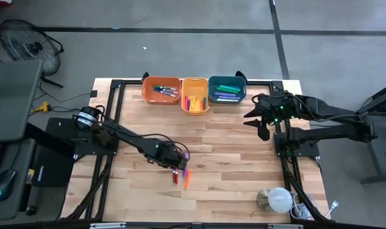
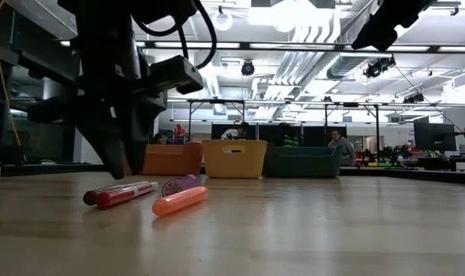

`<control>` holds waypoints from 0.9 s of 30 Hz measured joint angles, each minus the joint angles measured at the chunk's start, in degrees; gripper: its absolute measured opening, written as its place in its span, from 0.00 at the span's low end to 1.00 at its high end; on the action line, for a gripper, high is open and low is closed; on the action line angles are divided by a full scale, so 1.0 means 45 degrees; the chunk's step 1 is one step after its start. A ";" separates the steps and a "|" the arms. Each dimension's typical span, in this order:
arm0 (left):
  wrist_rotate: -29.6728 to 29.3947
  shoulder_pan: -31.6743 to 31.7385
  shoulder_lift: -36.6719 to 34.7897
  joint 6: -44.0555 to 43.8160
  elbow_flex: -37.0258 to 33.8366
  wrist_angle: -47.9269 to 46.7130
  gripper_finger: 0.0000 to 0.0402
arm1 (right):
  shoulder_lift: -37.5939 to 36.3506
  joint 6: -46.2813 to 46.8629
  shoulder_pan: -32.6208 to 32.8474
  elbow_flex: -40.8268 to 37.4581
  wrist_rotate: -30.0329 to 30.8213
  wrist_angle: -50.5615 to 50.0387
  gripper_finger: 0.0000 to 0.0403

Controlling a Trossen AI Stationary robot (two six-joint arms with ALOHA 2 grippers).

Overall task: Pick & Place Markers
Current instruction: Put the brown marker into the orange bin

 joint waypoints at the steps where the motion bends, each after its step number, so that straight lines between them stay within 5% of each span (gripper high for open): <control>1: -0.0038 0.0000 0.0000 0.0006 0.0000 0.0110 0.23 | 0.0005 0.0000 0.0000 0.0000 0.0002 0.0013 0.33; 27: -0.0766 0.0086 0.0294 -0.0018 0.0005 -0.0123 0.23 | 0.0005 0.0432 0.0000 0.0000 -0.0005 0.0008 0.33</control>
